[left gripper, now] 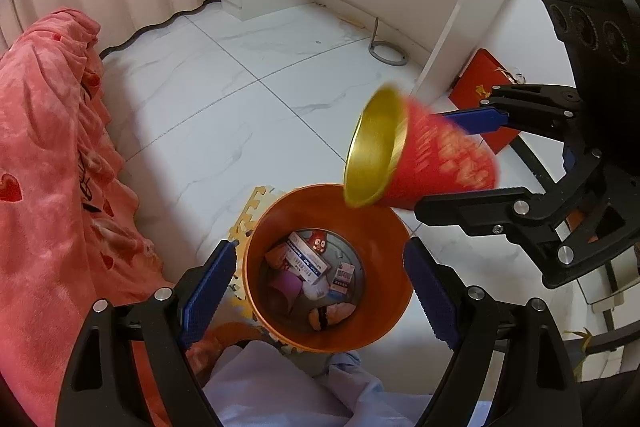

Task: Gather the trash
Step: 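Open both tools to drop the cup and canister into the bin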

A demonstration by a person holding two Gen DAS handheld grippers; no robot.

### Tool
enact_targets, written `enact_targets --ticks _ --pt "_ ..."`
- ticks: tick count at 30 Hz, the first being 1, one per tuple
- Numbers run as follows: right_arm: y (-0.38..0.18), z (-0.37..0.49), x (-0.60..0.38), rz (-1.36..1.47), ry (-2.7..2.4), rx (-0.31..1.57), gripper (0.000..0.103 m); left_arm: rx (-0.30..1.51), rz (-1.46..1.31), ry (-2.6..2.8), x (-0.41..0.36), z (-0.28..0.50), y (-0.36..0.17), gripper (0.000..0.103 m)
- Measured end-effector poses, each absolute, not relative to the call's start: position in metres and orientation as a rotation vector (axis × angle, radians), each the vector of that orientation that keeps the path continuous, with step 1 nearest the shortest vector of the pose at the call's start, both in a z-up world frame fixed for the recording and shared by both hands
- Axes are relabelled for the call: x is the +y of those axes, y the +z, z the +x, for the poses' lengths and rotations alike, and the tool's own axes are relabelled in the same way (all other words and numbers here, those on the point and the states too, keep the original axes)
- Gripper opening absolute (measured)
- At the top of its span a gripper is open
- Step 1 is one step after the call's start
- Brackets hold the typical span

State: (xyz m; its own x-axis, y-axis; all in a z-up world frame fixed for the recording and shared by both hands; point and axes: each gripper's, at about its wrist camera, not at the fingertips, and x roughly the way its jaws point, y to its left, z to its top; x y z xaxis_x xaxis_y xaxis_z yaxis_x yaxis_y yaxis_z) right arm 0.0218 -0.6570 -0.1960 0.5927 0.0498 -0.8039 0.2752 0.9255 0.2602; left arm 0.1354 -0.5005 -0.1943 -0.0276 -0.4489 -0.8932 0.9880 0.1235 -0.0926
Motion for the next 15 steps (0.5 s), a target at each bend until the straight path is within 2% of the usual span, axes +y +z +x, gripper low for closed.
enact_targets --ticks 15 --pt "-0.171 0.018 -0.641 0.339 -0.098 0.911 0.076 0.934 0.762 -1.318 -0.475 0.129 -0.180 0.085"
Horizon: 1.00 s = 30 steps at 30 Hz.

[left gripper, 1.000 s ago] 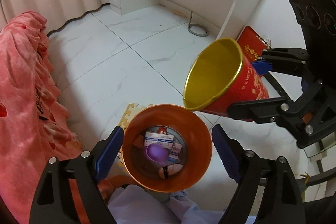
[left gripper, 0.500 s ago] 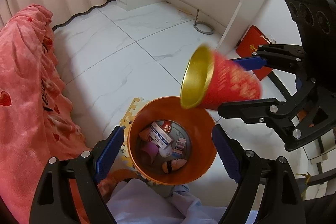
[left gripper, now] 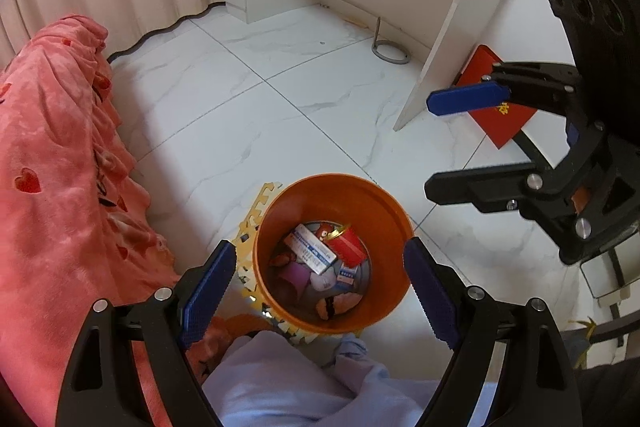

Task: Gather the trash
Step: 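Open both tools to drop the cup and canister into the bin, then move both open tools back over the bed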

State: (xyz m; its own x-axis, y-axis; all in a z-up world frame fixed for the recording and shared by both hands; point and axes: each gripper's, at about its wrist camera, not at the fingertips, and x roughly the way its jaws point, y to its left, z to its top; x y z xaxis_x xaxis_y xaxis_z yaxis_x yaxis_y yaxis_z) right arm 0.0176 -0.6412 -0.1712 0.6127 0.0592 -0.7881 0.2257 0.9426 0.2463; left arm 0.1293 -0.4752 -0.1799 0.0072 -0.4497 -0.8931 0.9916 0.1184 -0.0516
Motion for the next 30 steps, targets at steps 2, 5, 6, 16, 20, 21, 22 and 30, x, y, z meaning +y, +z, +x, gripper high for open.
enact_targets --ticks 2,5,6,16,20,21,22,30 --pt "-0.164 0.019 -0.633 0.328 -0.073 0.908 0.076 0.925 0.769 -1.313 -0.466 0.128 -0.174 0.086" --pt "-0.152 0.024 -0.614 0.297 -0.021 0.901 0.076 0.895 0.777 -1.292 -0.445 0.129 -0.162 0.091" --pt "-0.148 0.026 -0.608 0.287 -0.003 0.898 0.076 0.890 0.775 -1.288 -0.437 0.129 -0.158 0.091" --pt "-0.101 0.066 -0.511 0.144 0.218 0.848 0.076 0.848 0.739 -1.113 -0.324 0.135 -0.115 0.096" --pt "-0.086 0.087 -0.461 0.076 0.330 0.840 0.076 0.848 0.715 -1.026 -0.281 0.138 -0.104 0.096" --pt "-0.083 0.092 -0.450 0.059 0.353 0.838 0.076 0.849 0.707 -1.007 -0.271 0.139 -0.101 0.096" --pt "-0.080 0.099 -0.433 0.041 0.387 0.836 0.076 0.851 0.696 -0.983 -0.259 0.139 -0.099 0.096" --pt "-0.058 0.137 -0.330 -0.078 0.571 0.820 0.076 0.857 0.607 -0.790 -0.163 0.147 -0.080 0.096"
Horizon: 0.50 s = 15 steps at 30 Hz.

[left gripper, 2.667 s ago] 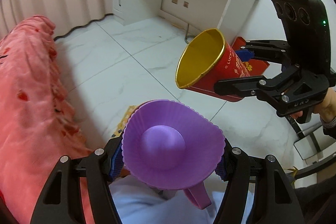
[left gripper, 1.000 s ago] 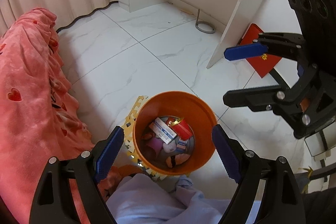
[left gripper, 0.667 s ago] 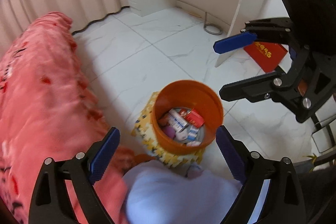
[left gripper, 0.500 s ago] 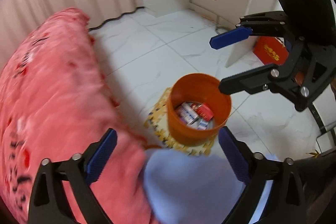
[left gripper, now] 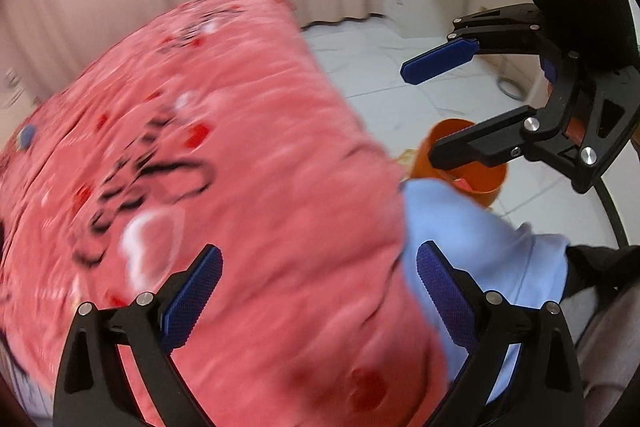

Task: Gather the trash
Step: 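Move both open tools back over the bed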

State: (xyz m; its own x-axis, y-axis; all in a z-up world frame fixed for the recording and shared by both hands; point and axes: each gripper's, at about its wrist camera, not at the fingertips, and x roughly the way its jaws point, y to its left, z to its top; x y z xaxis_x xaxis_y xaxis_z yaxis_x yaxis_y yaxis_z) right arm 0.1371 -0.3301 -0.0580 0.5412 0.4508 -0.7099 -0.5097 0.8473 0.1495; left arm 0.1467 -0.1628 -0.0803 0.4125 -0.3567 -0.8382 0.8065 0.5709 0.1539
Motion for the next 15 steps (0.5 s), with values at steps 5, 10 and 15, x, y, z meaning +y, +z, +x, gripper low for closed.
enact_targets --ticks 5,10,15 --pt "-0.049 0.159 -0.261 -0.143 0.678 0.810 0.076 0.868 0.544 -0.679 -0.101 0.155 -0.074 0.096" --pt "-0.051 0.182 -0.203 -0.193 0.767 0.810 0.076 0.889 0.474 -0.591 -0.046 0.173 -0.076 0.096" --pt "-0.059 0.213 -0.150 -0.233 0.851 0.826 0.076 0.931 0.395 -0.504 0.005 0.199 -0.088 0.096"
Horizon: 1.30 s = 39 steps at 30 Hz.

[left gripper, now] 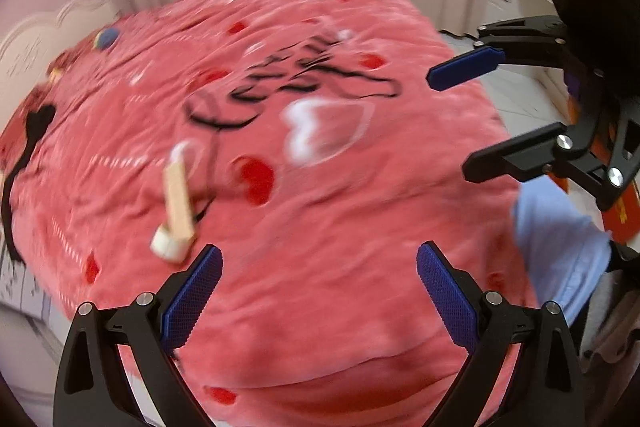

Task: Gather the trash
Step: 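Move both open tools back over the bed, then grasp the white tape roll with the left tool while the right grasps the wooden box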

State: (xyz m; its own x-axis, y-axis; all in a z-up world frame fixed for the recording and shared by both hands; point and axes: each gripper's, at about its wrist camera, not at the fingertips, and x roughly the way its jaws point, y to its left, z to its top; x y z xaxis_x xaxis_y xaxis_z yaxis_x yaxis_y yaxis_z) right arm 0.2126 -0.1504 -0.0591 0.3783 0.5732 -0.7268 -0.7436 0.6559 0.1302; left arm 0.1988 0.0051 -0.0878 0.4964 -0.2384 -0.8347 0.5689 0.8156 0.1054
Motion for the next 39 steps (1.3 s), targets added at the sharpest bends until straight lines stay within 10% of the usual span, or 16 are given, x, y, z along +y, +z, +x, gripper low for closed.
enact_targets --ticks 23,29,39 --pt "-0.112 0.324 -0.040 -0.281 0.976 0.921 0.076 1.014 0.391 -0.538 0.112 0.322 -0.154 0.095" --pt "-0.122 0.338 -0.020 -0.240 1.021 0.952 0.076 1.069 0.435 -0.666 0.114 0.336 -0.175 0.046" --pt "-0.150 0.366 0.011 -0.143 1.065 1.062 0.065 1.071 0.350 -0.706 0.135 0.310 -0.164 0.046"
